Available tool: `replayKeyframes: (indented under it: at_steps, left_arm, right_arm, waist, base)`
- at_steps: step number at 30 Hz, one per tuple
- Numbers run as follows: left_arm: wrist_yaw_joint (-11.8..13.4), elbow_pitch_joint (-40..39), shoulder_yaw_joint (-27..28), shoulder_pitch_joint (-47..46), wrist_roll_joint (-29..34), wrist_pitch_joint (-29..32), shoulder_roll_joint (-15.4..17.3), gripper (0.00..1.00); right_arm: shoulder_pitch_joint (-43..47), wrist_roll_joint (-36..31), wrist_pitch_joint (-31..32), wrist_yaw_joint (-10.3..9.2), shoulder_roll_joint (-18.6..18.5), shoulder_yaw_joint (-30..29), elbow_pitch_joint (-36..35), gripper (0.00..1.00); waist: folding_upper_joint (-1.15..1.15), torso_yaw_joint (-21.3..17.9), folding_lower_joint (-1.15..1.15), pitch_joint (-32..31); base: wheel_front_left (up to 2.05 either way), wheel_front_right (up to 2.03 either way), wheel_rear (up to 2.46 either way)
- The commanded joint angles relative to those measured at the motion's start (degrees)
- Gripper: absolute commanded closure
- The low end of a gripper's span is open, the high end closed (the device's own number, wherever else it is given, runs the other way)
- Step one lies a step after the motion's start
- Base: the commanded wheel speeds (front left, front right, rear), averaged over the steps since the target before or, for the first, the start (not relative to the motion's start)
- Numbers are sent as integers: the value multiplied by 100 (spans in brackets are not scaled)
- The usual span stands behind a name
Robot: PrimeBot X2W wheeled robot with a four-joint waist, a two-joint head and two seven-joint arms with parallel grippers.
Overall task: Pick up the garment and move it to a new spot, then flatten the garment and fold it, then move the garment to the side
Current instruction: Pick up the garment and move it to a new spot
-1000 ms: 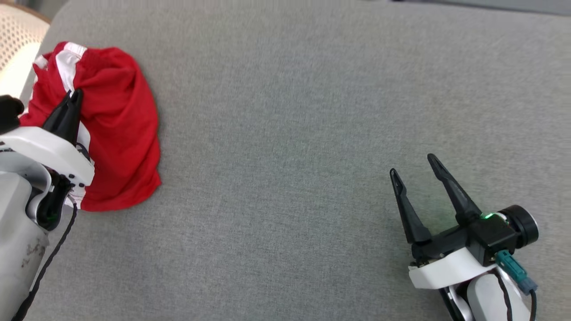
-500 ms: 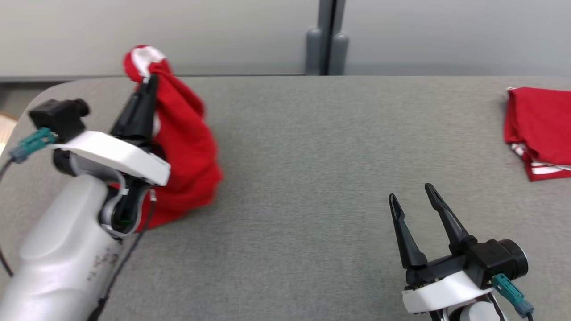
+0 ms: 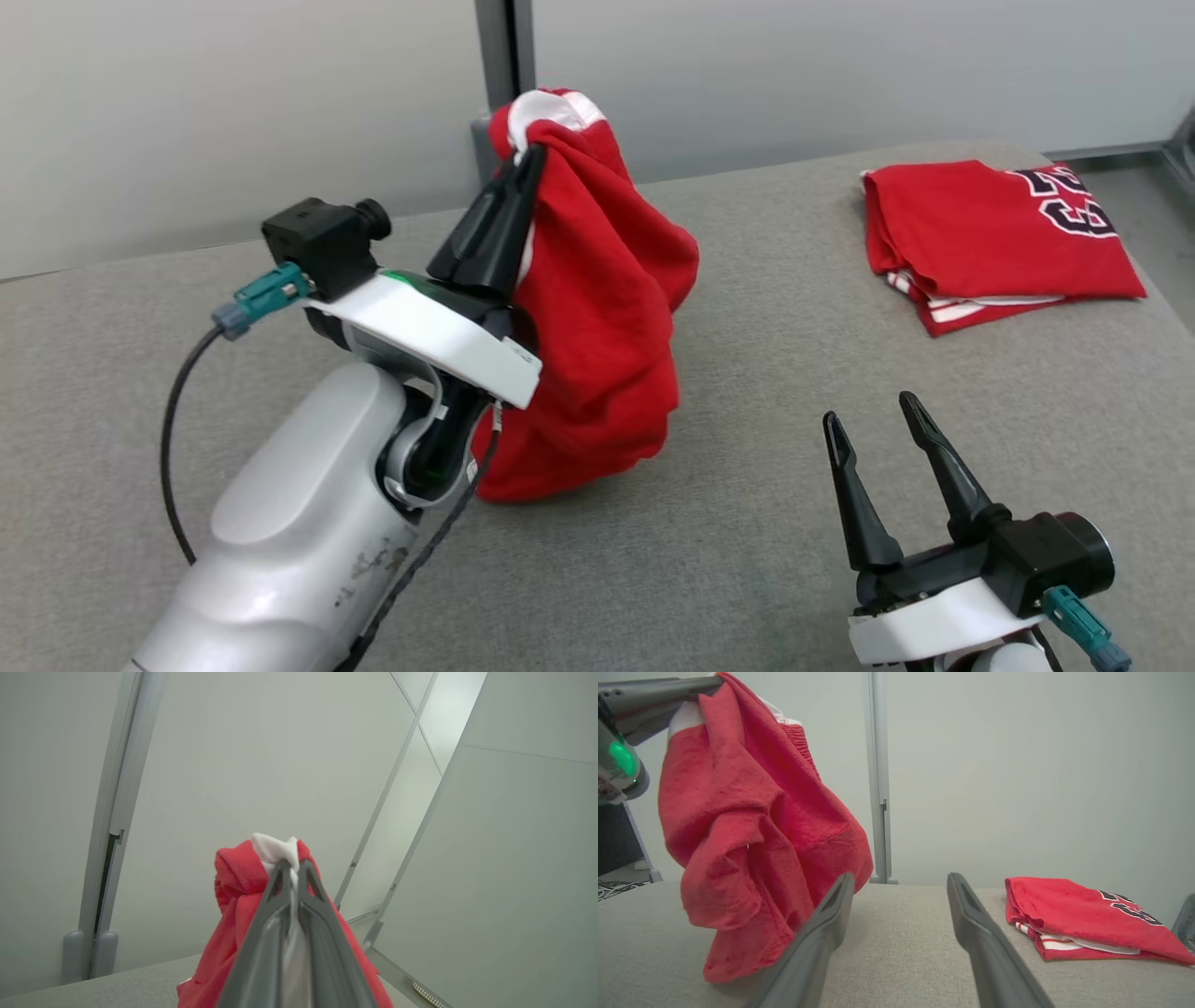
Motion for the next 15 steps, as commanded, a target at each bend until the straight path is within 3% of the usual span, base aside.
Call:
replayKeyframes:
  at_steps: [1,9,15]
  left_arm:
    - [45,-3,-69,95,71,40,5,100]
    - [15,253,-383,1166,-157,62,-46,100]
    - [-31,465,-509,1914,-365,62,-90,100]
  right_arm:
    - [19,3,-3,-11,-5,4,-31,0]
    - [-42,-3,-3,-11,41,-55,-111,0]
    - [-10,-44,-3,-11,59,-126,-117,0]
  waist:
    - [0,-163,0,128]
    - [0,-245,0,444]
    - [0,-51,0,592]
  base:
    - [0,0,0]
    - [0,0,0]
    - [0,0,0]
